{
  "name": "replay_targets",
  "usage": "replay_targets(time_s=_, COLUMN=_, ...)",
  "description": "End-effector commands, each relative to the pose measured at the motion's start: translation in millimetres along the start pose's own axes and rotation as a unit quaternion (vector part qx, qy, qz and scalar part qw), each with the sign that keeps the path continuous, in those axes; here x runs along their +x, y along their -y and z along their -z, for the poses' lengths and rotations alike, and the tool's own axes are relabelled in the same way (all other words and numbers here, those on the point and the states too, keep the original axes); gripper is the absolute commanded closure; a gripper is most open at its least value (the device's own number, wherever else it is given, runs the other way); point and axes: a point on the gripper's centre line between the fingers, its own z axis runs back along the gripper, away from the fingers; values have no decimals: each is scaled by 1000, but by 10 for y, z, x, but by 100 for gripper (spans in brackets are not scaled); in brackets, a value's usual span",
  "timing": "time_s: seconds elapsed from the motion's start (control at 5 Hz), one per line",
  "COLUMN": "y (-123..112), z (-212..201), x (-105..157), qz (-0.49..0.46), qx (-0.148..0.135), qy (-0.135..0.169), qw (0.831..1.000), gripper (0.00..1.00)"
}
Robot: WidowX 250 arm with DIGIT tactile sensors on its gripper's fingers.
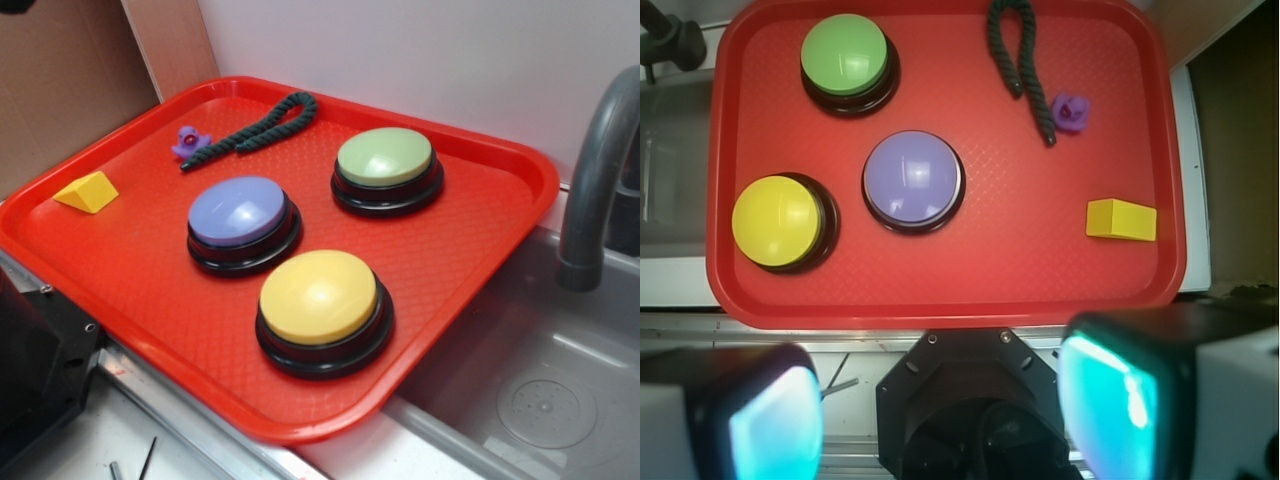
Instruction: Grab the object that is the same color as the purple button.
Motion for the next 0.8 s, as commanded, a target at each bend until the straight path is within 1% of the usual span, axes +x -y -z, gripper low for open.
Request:
replay_targets(time_s=0.0, y=0, z=0, x=0, qz=0, qx=0, qy=0, qw=1000, gripper=0)
replay_targets(time_s=0.2, y=-473, z=519, x=384, qz=-119, qx=37, qy=-66, qw=990, gripper=0)
replay_targets(time_s=0.4, y=-740, z=665, x=684, qz=-222, qx=36, qy=-52, qw=973, gripper=0)
replay_targets(time_s=0.6, y=-918, z=806, x=889, qz=-342, qx=55, qy=8, qw=938, gripper=0)
